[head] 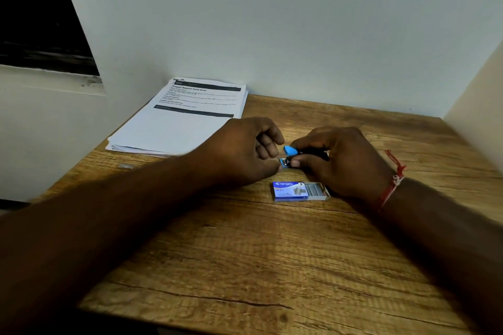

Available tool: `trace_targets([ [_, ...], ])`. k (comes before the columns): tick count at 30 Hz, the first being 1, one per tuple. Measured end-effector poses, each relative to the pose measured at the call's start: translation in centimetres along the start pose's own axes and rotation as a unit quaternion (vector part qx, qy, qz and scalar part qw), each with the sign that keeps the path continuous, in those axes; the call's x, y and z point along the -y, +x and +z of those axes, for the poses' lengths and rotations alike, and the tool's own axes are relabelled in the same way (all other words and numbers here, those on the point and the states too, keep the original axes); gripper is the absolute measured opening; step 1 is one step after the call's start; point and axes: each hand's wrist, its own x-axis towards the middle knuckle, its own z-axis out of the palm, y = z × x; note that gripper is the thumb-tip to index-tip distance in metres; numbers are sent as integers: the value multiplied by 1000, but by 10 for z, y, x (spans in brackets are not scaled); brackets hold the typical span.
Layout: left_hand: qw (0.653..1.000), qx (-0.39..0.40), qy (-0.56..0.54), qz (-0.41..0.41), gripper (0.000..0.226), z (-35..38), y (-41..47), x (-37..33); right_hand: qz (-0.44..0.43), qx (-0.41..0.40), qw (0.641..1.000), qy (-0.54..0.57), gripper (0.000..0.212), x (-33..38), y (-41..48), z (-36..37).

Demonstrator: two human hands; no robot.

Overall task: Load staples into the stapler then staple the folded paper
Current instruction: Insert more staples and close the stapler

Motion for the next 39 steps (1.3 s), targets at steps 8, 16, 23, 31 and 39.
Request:
trace_targets([
  [8, 1000, 6, 2, 12, 50, 8, -1, -1, -6, 15, 1000, -19, 27, 5, 2, 0],
  [16, 1000, 6, 14, 19, 47, 6, -3, 1, 1, 27, 1000, 2, 25, 0, 2, 2],
  [23, 1000, -11, 9, 27, 30, -5, -3, -5, 74, -28, 997, -16, 18, -16, -7, -16],
  [31, 984, 131, 107, 57, 63, -13, -11, -11, 122, -64, 990, -30, 34, -23, -5, -29],
  [39, 985, 141, 71, 67, 29, -20, -5, -7, 131, 221, 962, 97, 15, -2, -3, -70],
])
